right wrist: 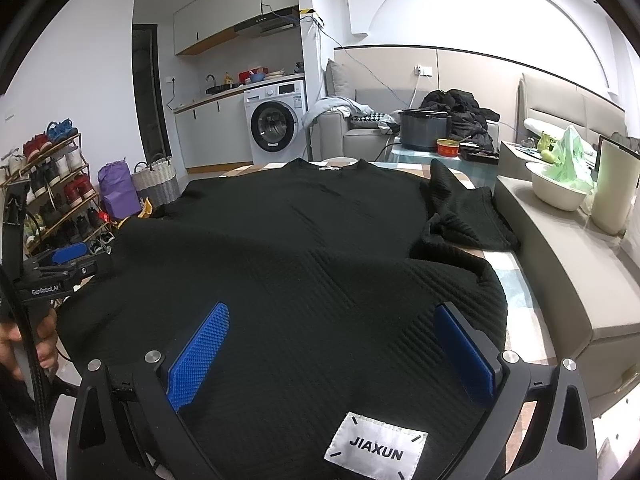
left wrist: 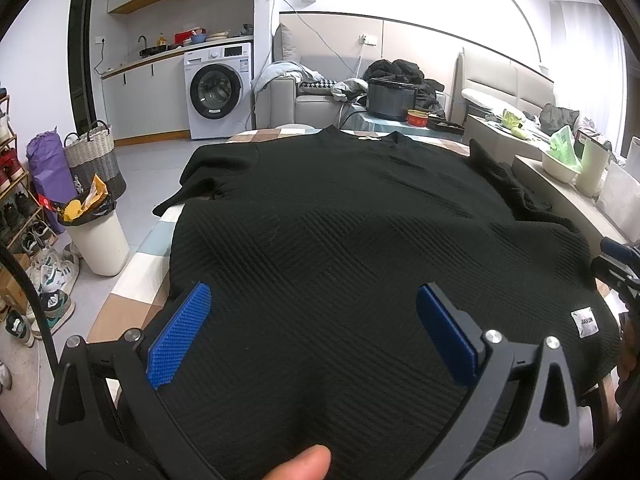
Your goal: Fold small clothes
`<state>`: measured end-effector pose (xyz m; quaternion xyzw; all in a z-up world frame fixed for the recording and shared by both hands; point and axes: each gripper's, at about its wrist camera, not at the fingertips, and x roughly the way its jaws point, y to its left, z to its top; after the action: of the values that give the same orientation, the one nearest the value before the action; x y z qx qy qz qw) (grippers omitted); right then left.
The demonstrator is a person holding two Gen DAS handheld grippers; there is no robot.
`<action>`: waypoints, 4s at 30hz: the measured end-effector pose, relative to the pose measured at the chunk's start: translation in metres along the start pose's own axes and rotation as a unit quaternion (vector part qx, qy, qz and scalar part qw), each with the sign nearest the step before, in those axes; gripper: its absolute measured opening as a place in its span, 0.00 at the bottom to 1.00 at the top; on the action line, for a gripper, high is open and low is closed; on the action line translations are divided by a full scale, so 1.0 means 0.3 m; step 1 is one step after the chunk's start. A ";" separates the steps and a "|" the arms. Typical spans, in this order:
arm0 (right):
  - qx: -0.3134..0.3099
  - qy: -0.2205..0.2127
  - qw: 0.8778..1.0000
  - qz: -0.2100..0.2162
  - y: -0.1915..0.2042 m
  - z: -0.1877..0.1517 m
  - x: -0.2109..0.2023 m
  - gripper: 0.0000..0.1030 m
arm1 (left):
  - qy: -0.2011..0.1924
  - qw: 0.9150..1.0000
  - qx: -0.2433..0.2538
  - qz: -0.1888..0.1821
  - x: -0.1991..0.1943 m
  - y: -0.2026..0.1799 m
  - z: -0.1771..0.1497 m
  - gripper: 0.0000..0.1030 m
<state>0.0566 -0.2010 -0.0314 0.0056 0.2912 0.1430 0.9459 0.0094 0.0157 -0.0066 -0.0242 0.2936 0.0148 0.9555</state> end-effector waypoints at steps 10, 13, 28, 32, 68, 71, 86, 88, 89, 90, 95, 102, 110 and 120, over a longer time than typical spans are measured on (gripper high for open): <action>0.021 0.016 0.998 -0.061 -0.057 0.058 0.018 1.00 | 0.012 1.000 -0.021 0.001 0.042 0.043 0.019 0.99; 0.022 0.036 0.995 -0.088 -0.081 0.101 0.035 1.00 | 0.013 0.999 -0.033 0.000 0.060 0.069 0.041 0.99; 0.107 0.084 0.980 -0.143 -0.266 0.272 0.231 0.73 | 0.001 0.997 -0.065 0.032 0.188 0.217 0.246 0.99; 0.171 0.098 0.969 -0.151 -0.368 0.283 0.303 0.54 | 0.008 0.997 -0.064 0.033 0.255 0.254 0.290 0.77; 0.201 0.216 0.928 -0.228 -0.597 0.331 0.717 0.06 | 0.106 0.993 -0.057 0.010 0.799 0.254 0.413 0.32; 0.193 0.187 0.934 -0.237 -0.576 0.338 0.681 0.05 | 0.100 0.993 -0.056 0.014 0.803 0.251 0.415 0.32; -0.053 0.058 0.996 0.050 -0.105 0.552 0.521 0.08 | 0.086 0.994 -0.061 0.014 0.735 0.275 0.393 0.33; -0.071 0.123 0.987 0.082 -0.042 0.514 0.566 0.22 | 0.086 0.994 -0.067 0.018 0.723 0.285 0.388 0.33; -0.075 0.146 0.983 0.085 -0.032 0.490 0.587 0.32 | 0.087 0.994 -0.068 0.020 0.718 0.291 0.387 0.33; -0.074 0.158 0.982 0.078 -0.036 0.469 0.597 0.34 | 0.088 0.993 -0.070 0.023 0.712 0.297 0.385 0.34; -0.002 0.167 0.985 0.054 -0.139 0.425 0.560 0.44 | 0.086 0.993 -0.077 0.029 0.690 0.321 0.378 0.39; 0.166 0.183 0.968 -0.041 -0.399 0.412 0.632 0.51 | 0.088 0.992 -0.082 0.025 0.693 0.320 0.383 0.40; 0.232 0.189 0.953 -0.053 -0.477 0.440 0.785 0.50 | 0.093 0.992 -0.079 0.029 0.707 0.313 0.382 0.40; 0.153 0.096 0.973 0.146 -0.269 0.695 0.744 0.20 | 0.100 0.992 -0.076 0.029 0.736 0.307 0.388 0.40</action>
<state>0.3698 -0.2022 0.0116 0.1783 0.3954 0.2329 0.8704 0.2534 0.1171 -0.0379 -0.0895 0.3865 0.0622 0.9158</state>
